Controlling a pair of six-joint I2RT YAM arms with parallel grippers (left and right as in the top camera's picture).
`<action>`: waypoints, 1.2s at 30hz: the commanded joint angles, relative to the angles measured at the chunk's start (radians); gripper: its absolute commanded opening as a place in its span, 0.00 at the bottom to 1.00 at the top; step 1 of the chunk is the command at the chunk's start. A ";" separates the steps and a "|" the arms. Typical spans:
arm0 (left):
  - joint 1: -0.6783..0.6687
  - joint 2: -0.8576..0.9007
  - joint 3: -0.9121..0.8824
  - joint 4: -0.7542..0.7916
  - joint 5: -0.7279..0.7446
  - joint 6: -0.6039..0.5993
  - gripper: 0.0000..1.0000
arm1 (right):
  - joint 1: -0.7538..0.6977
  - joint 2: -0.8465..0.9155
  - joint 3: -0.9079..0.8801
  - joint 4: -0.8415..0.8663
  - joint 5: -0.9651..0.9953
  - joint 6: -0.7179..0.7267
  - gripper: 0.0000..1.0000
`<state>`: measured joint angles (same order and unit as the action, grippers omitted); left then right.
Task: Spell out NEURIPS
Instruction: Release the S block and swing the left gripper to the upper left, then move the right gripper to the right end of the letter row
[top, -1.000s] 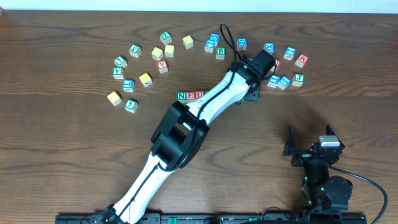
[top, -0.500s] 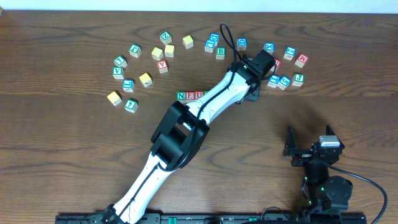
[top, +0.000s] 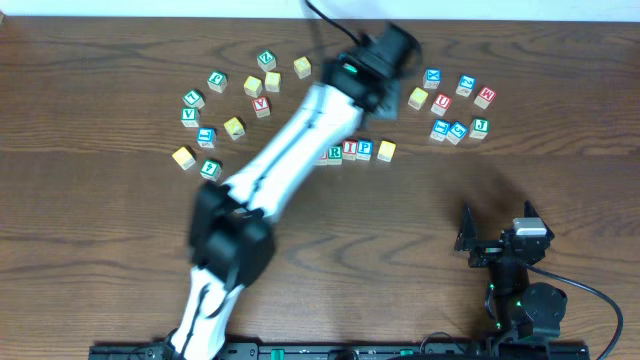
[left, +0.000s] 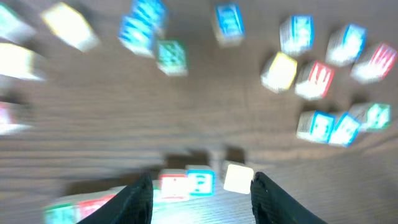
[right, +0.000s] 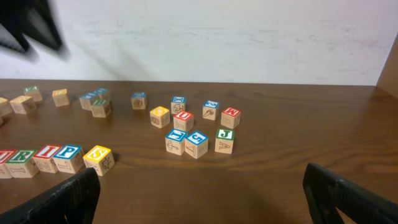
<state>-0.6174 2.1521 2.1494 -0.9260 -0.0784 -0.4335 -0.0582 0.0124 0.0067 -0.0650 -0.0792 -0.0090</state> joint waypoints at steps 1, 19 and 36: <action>0.070 -0.091 0.009 -0.040 -0.013 0.037 0.49 | -0.006 -0.006 -0.001 -0.003 -0.005 0.008 0.99; 0.248 -0.143 0.009 -0.114 -0.074 0.091 0.49 | -0.006 -0.006 -0.001 -0.003 -0.005 0.008 0.99; 0.389 -0.143 0.005 -0.200 -0.087 0.054 0.49 | -0.006 -0.006 -0.001 -0.003 -0.005 0.008 0.99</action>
<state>-0.2424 2.0014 2.1529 -1.1130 -0.1459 -0.3691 -0.0578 0.0124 0.0067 -0.0650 -0.0792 -0.0086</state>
